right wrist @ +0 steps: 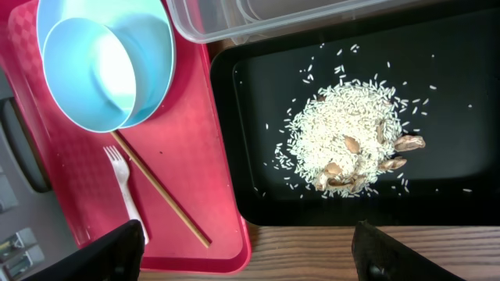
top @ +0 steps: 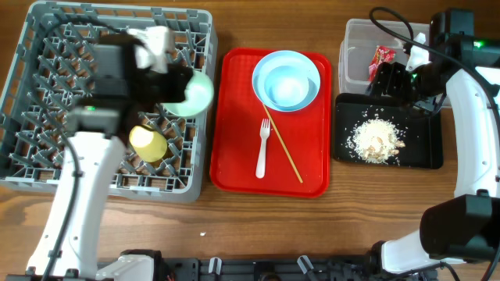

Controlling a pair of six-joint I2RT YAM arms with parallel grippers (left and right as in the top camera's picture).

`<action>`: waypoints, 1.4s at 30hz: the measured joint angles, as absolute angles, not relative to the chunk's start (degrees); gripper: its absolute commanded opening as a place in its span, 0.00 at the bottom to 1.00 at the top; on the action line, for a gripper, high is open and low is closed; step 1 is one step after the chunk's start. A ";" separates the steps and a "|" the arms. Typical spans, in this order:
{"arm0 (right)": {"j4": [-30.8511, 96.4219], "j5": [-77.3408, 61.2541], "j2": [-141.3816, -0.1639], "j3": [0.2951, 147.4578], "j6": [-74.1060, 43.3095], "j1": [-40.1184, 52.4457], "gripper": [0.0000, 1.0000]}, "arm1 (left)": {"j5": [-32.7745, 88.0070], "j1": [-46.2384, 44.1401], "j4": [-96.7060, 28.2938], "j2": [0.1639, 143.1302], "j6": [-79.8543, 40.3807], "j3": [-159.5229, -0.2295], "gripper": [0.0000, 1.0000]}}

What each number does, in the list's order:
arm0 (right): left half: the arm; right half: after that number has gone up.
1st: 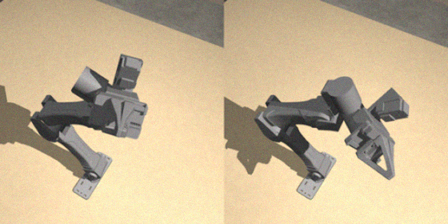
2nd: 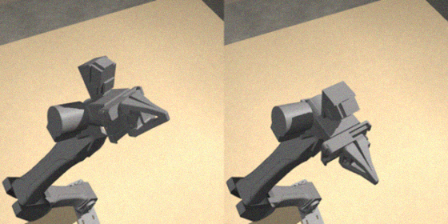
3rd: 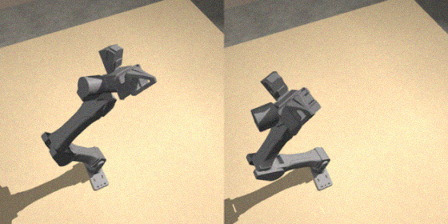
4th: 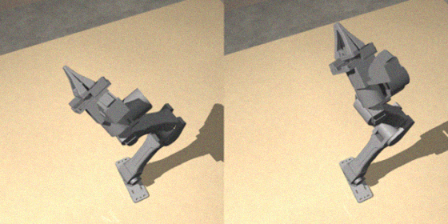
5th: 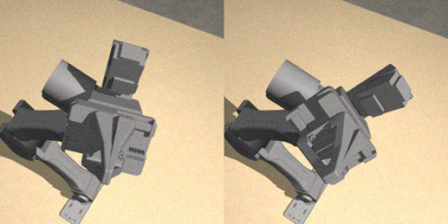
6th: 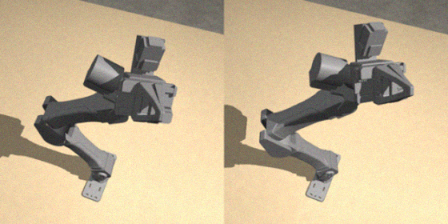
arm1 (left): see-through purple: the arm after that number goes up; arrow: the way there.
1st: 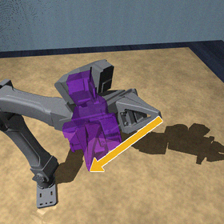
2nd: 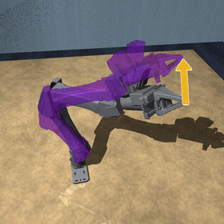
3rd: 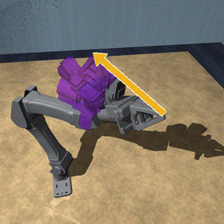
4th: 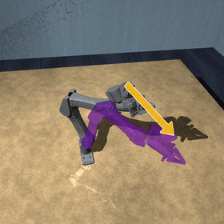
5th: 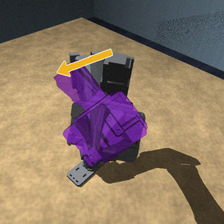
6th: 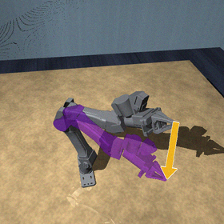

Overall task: Sort waste into correct bins and load items into the dishwasher rack
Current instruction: 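Lift the green bowl with the left gripper and carry it over the rack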

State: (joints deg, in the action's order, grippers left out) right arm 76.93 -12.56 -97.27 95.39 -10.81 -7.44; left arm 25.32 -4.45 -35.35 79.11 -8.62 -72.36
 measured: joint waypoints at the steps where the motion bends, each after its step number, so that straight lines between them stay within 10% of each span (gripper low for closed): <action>1: 76.93 -12.56 -97.27 95.39 -10.79 -7.44 0.86 | 28.77 -1.56 -35.05 79.35 -8.03 -72.36 0.04; 15: 76.95 -12.56 -97.27 95.39 -10.79 -7.44 0.85 | 53.08 13.98 -34.30 87.74 -6.04 -72.36 0.15; 31: 76.95 -12.56 -97.27 95.39 -10.79 -7.44 0.86 | 35.97 5.65 -34.83 86.94 -8.64 -72.36 0.04; 42: 76.97 -12.53 -97.27 95.39 -10.79 -7.44 0.86 | 28.49 5.52 -37.50 80.93 -34.72 -72.36 0.04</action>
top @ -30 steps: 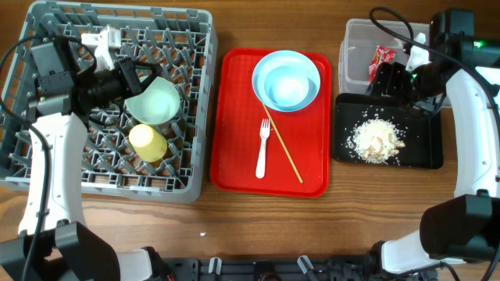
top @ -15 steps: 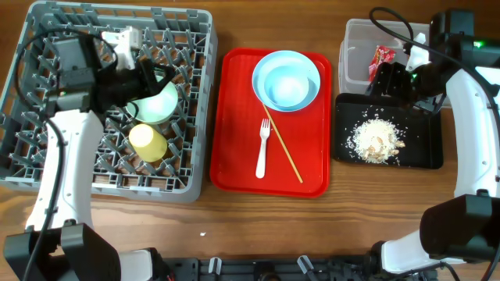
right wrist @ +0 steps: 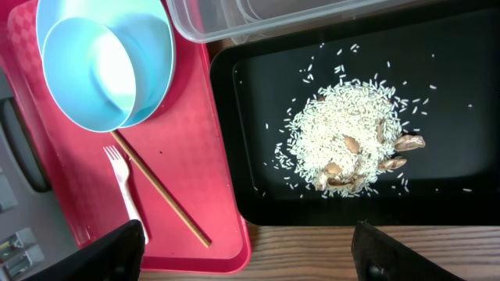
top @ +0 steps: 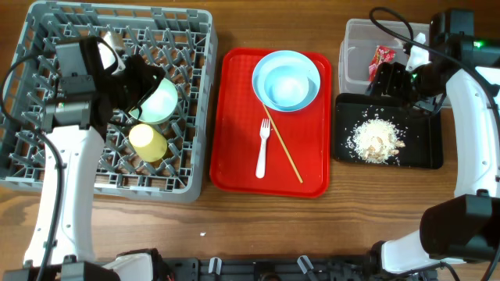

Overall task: Sort waste into correct bins and load items into the dishwasher rack
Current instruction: 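Lift the green bowl with the left gripper and carry it over the rack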

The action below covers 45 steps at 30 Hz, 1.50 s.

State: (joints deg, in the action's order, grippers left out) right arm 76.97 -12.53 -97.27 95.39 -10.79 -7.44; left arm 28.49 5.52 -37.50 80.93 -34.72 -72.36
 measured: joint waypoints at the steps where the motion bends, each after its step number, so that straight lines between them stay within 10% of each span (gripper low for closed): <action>1: 76.97 -12.53 -97.27 95.39 -10.79 -7.44 0.85 | 28.40 5.52 -37.74 80.55 -36.12 -72.36 0.04; 25: 77.12 -12.53 -97.27 95.39 -10.79 -7.44 0.86 | 25.89 5.52 -46.76 79.79 -42.50 -78.54 0.04; 34: 77.12 -12.53 -97.27 95.39 -10.79 -7.44 0.86 | 23.33 4.75 -47.09 79.79 -35.64 -78.65 0.27; 45: 77.12 -12.56 -97.27 95.39 -10.79 -7.44 0.86 | 13.10 -2.85 -46.65 79.79 -21.32 -81.41 0.30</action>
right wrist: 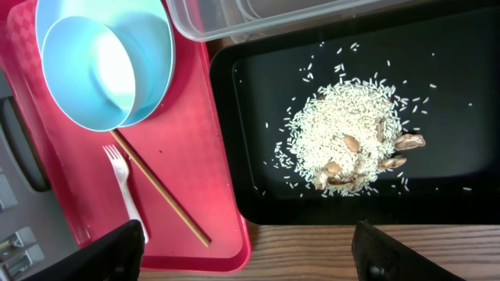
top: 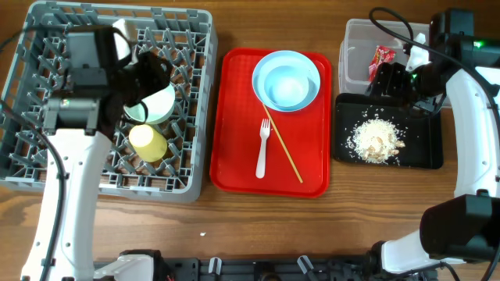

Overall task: Sort waste into correct bins and load items into the dishwasher rack
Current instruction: 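Lift the green bowl with the left gripper and carry it over the rack, then tilt the green bowl upright into the rack slots and open the left gripper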

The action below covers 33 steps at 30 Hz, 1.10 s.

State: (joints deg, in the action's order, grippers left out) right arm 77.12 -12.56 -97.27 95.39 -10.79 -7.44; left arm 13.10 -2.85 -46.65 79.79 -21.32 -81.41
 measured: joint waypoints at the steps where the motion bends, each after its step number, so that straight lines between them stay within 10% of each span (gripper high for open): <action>1: 77.12 -12.53 -97.27 95.39 -10.79 -7.44 0.86 | 10.63 -3.99 -46.48 79.79 -19.00 -81.76 0.30; 10: 77.01 -12.56 -97.27 95.39 -10.79 -7.44 0.86 | -10.02 -14.79 -52.77 80.68 -7.46 -82.13 0.34; 33: 76.93 -12.53 -97.27 95.39 -10.79 -7.44 0.86 | -19.70 -16.88 -56.38 95.64 -5.19 -82.13 0.41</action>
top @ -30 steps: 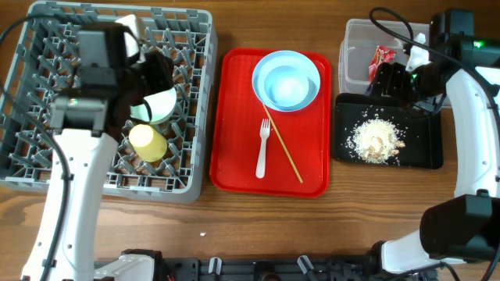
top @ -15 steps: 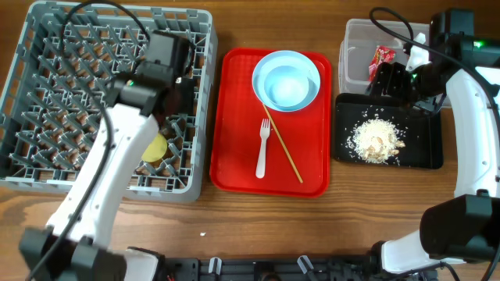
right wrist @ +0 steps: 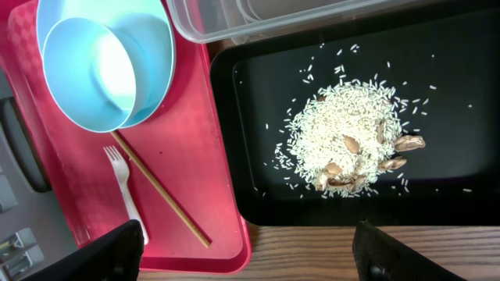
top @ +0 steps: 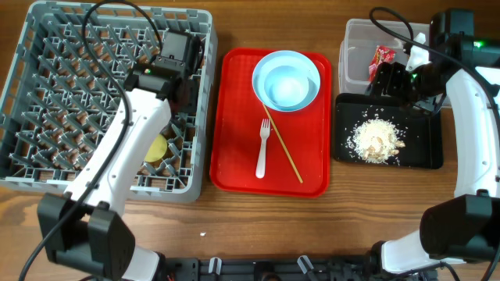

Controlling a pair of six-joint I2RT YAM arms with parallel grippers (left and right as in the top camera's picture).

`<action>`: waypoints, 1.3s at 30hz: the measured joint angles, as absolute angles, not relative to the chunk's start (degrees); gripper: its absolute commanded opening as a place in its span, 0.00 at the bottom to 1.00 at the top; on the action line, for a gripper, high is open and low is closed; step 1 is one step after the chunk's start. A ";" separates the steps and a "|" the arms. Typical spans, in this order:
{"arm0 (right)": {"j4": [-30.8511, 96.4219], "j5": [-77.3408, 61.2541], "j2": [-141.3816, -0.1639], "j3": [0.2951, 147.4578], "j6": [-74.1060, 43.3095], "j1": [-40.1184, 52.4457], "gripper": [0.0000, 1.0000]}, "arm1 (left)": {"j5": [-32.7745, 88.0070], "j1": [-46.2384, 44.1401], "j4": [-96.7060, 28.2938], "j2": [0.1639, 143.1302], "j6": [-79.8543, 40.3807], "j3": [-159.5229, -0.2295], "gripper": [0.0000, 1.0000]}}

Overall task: Sort waste into correct bins and load items into the dishwasher rack
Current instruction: 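Tilt the green bowl upright into the rack slots and open the left gripper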

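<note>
The grey dishwasher rack (top: 47, 94) stands at the left with a yellow cup (top: 158, 148) in it. My left arm (top: 141, 117) reaches across the rack's right part. Its gripper is hidden under the wrist, and no green bowl shows. On the red tray (top: 234, 156) lie a blue bowl (top: 286, 84) in a blue dish, a white fork (top: 263, 148) and a wooden chopstick (top: 283, 148). My right gripper (right wrist: 258, 254) hangs open above the black tray (top: 422, 148) of rice (right wrist: 344, 133) and nuts, holding nothing.
A clear plastic bin (top: 359, 39) with a red wrapper (top: 383, 56) stands behind the black tray. Bare wooden table runs along the front edge and between the trays.
My left arm was at the rack's left with the pale green bowl beside the yellow cup; now it stretches over the rack's right part and covers that spot. The right arm has not moved.
My left gripper first held a pale green bowl over the rack's right edge. Then the bowl was lower, beside the yellow cup, and it stayed there with the gripper on it. Now the arm lies across that place and the bowl is out of sight.
</note>
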State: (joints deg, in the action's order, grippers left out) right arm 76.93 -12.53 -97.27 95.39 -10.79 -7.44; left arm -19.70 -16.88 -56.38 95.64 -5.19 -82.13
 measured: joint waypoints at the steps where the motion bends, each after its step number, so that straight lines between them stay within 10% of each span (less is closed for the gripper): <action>1: 76.93 -12.53 -97.27 95.39 -10.79 -7.44 0.86 | -19.70 -16.88 -56.38 96.20 -5.17 -82.13 0.41; 17: 76.93 -12.53 -97.27 95.39 -10.79 -7.44 0.86 | -21.21 -16.88 -56.40 102.30 -5.17 -82.13 0.37; 24: 76.93 -12.53 -97.27 95.39 -10.79 -7.44 0.86 | -22.09 -16.88 -57.39 104.05 -4.97 -82.13 0.04; 39: 76.93 -12.53 -97.27 95.39 -10.79 -7.44 0.86 | -22.11 -17.65 -57.67 103.72 -4.78 -83.59 0.04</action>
State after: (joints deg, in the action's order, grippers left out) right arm 76.93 -12.53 -97.27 95.39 -10.79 -7.44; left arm -22.11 -17.65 -57.67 103.72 -4.78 -83.59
